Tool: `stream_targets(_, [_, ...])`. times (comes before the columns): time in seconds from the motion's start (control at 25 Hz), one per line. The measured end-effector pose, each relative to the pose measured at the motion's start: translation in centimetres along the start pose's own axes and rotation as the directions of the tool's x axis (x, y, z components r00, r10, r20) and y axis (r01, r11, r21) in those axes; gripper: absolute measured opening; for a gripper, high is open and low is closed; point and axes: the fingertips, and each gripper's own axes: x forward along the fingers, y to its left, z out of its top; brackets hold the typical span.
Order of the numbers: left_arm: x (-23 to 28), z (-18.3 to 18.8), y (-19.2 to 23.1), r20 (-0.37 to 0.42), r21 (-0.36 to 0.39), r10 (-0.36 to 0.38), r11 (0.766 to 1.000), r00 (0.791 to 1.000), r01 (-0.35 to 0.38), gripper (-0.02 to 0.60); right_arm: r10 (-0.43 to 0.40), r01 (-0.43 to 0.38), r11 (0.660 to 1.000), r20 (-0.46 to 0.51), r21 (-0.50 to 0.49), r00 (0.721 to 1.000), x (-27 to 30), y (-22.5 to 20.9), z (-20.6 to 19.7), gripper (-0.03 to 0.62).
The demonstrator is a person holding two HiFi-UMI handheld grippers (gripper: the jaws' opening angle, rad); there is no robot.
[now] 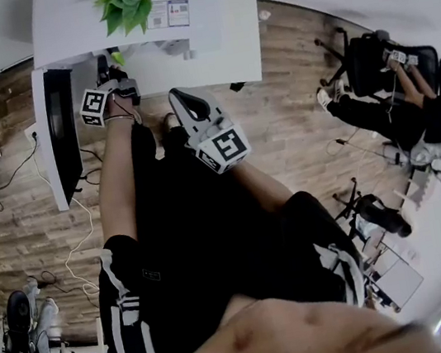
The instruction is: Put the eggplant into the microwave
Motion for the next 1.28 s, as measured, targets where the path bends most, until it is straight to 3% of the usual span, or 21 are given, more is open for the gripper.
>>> stream_targets(0.36, [-0.7, 0.5, 0.5, 0.020, -0.024, 0.009, 1.000, 1.000, -0.009, 0.105, 0.001, -0.001, 1.000, 0.005, -0.002, 1.000, -0.4, 0.1, 0.0, 0.032])
stream_targets(0.68, [-2.4, 1.6, -0.8, 0.033, 0.049, -0.017, 0.999, 0.999, 0.015, 0.107, 0.002, -0.002, 1.000, 0.009, -0.008, 1.000, -0.2, 0.2, 0.1, 0.032])
stream_targets(0.8, [-3.4, 1.8, -1.1, 0.013, 0.130, -0.020, 0.991, 1.000, 0.019, 0.085, 0.003, -0.003, 1.000, 0.013, -0.009, 1.000, -0.2, 0.2, 0.2, 0.032])
stream_targets(0.92, [-4.5, 1.6, -1.9, -0.030, 0.275, -0.023, 0.961, 0.999, 0.030, 0.044, 0.007, -0.006, 1.000, 0.017, -0.018, 1.000, 0.0, 0.3, 0.1, 0.032])
stream_targets(0.96, [-4.7, 1.4, -2.1, -0.053, 0.349, -0.011, 0.937, 0.999, 0.029, 0.038, 0.007, -0.007, 1.000, 0.017, -0.020, 1.000, 0.0, 0.3, 0.0, 0.032])
stream_targets(1.0, [-5.0, 1.0, -2.1, -0.082, 0.443, 0.013, 0.896, 0.997, 0.025, 0.033, 0.008, -0.007, 1.000, 0.016, -0.021, 1.000, 0.1, 0.3, -0.2, 0.032])
stream_targets(1.04, [-5.2, 0.5, -2.0, -0.111, 0.548, 0.043, 0.836, 0.993, 0.025, 0.032, 0.008, -0.008, 1.000, 0.015, -0.021, 1.000, 0.1, 0.3, -0.3, 0.032])
stream_targets(1.08, [-5.3, 0.0, -1.9, -0.138, 0.651, 0.073, 0.758, 0.988, 0.035, 0.031, 0.008, -0.008, 1.000, 0.015, -0.019, 1.000, 0.2, 0.4, -0.4, 0.032])
stream_targets(1.16, [-5.5, -1.3, -1.6, -0.177, 0.817, 0.122, 0.571, 0.977, 0.077, 0.031, 0.005, -0.005, 1.000, 0.012, -0.011, 1.000, 0.4, 0.6, -0.5, 0.032])
stream_targets(1.24, [-5.6, -2.4, -1.3, -0.196, 0.912, 0.162, 0.393, 0.967, 0.119, 0.031, 0.007, -0.006, 1.000, 0.015, -0.013, 1.000, 0.4, 0.8, -0.5, 0.032])
stream_targets(1.28, [-5.5, -2.8, -1.1, -0.202, 0.934, 0.179, 0.332, 0.963, 0.134, 0.031, 0.008, -0.007, 1.000, 0.017, -0.017, 1.000, 0.4, 0.9, -0.5, 0.032])
